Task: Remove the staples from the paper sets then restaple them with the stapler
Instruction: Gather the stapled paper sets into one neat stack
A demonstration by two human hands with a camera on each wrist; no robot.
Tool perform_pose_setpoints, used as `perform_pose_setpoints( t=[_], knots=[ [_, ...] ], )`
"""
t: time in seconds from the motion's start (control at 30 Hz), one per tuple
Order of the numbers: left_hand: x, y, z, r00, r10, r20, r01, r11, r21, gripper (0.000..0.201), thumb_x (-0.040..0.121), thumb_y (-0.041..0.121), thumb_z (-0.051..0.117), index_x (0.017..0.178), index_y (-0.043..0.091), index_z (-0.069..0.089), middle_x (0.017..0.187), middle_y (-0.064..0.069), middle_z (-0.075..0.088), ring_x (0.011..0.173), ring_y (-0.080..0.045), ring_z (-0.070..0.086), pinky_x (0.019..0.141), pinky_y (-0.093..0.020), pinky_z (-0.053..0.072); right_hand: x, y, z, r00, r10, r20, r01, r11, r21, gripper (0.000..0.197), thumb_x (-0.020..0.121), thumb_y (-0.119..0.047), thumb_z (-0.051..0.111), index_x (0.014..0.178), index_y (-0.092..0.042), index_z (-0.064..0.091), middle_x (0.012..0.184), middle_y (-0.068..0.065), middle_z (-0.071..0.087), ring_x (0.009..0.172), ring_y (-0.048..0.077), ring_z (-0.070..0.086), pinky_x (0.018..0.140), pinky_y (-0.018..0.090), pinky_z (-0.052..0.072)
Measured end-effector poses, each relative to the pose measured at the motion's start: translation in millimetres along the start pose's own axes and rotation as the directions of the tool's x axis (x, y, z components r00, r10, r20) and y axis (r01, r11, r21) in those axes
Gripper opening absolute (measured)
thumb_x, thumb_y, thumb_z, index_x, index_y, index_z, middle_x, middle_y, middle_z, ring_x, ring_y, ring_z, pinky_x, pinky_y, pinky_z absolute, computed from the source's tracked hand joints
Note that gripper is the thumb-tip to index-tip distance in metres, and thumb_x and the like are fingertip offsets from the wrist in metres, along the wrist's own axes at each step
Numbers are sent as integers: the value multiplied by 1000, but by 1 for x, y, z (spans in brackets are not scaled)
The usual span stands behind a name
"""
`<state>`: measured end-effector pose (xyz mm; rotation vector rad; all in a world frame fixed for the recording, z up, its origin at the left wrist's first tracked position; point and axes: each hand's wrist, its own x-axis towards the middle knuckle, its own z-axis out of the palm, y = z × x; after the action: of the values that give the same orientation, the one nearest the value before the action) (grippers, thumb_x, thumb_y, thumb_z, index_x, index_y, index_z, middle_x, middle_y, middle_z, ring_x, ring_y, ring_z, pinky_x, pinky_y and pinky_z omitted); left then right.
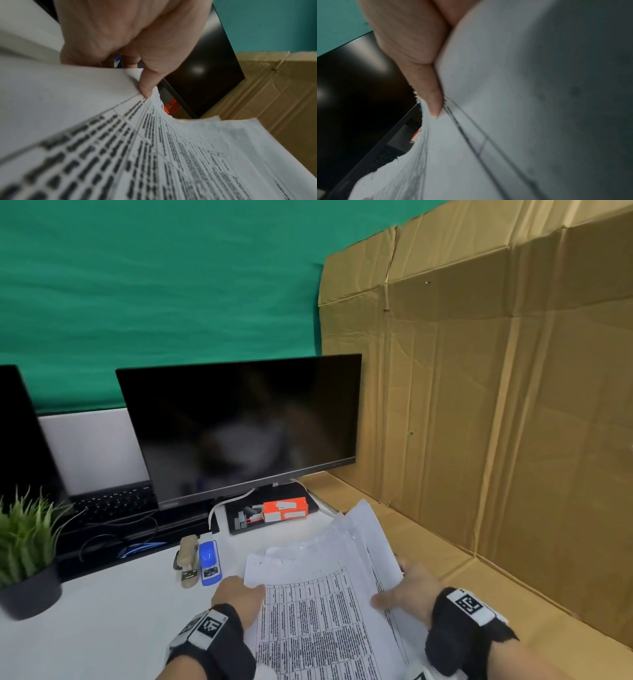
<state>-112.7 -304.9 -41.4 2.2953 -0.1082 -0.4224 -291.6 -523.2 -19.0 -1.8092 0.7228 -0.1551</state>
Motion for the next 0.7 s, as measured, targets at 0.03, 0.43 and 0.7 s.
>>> perform_pose_setpoints(
  t=[0.03, 0.43, 0.7],
  knots=[
    [0, -2, -2, 1000, 1, 5, -1, 999, -35, 46, 96, 32, 56, 130, 0, 50, 133, -13, 54, 120, -29, 53, 90, -25, 39, -4, 1, 0, 1000, -27, -13, 27, 999, 43, 51, 59, 3, 85, 103, -13, 64, 85, 2, 76, 82, 22, 72, 83, 42, 57],
    [-49, -12, -77, 843, 462, 277, -37, 563, -826, 107, 33, 34, 100, 128, 7, 57, 120, -23, 66, 108, -41, 64, 83, -50, 57, -53, -53, -20, 900, -415, 136, 323, 842, 432, 92, 33, -16, 94, 115, 1, 57, 104, 22, 70, 94, 39, 68, 72, 44, 57],
    [-128, 34, -246, 689, 614, -386, -676, 352, -647, 58, 67, 22, 86, 119, 10, 64, 116, -14, 69, 105, -30, 68, 82, -42, 57, -88, -180, 51, 674, -725, -143, 687, 543, 482, 45, 64, 1, 79, 105, -7, 65, 99, 3, 75, 90, 18, 72, 75, 31, 59]
  ],
)
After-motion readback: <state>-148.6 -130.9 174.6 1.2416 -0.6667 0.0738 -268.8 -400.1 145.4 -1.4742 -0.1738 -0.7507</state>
